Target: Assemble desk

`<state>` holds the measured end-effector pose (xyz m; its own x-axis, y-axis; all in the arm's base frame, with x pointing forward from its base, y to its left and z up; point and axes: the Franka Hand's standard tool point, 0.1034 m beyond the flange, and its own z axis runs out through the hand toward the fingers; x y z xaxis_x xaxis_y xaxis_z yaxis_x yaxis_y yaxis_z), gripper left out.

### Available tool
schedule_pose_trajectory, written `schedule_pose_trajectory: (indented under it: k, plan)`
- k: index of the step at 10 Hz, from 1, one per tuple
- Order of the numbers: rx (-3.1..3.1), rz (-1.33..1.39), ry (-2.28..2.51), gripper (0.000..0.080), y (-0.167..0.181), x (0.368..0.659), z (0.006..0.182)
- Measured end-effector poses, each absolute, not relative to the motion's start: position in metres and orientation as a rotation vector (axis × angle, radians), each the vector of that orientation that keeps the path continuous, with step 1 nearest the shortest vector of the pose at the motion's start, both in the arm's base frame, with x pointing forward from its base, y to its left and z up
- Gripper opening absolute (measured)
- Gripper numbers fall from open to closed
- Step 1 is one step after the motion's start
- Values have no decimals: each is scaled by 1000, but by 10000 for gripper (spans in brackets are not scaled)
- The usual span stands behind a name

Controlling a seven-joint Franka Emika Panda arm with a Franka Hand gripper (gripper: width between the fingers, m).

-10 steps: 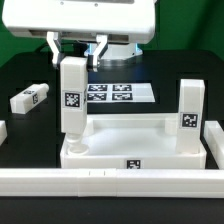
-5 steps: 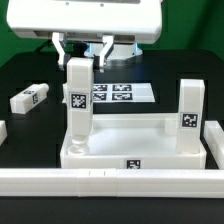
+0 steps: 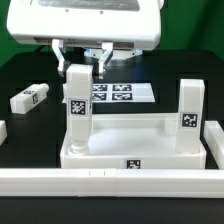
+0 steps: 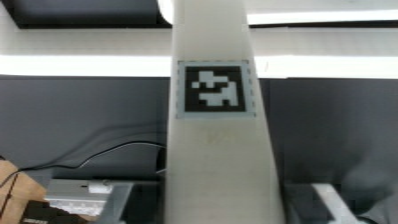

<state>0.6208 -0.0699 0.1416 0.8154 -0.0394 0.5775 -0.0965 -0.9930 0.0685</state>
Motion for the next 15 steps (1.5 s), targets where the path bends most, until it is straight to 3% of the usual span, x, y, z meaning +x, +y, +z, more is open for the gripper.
schedule_pose_trajectory:
  k: [15]
  plan:
    - [2886,940,-104,290,-70,614,139]
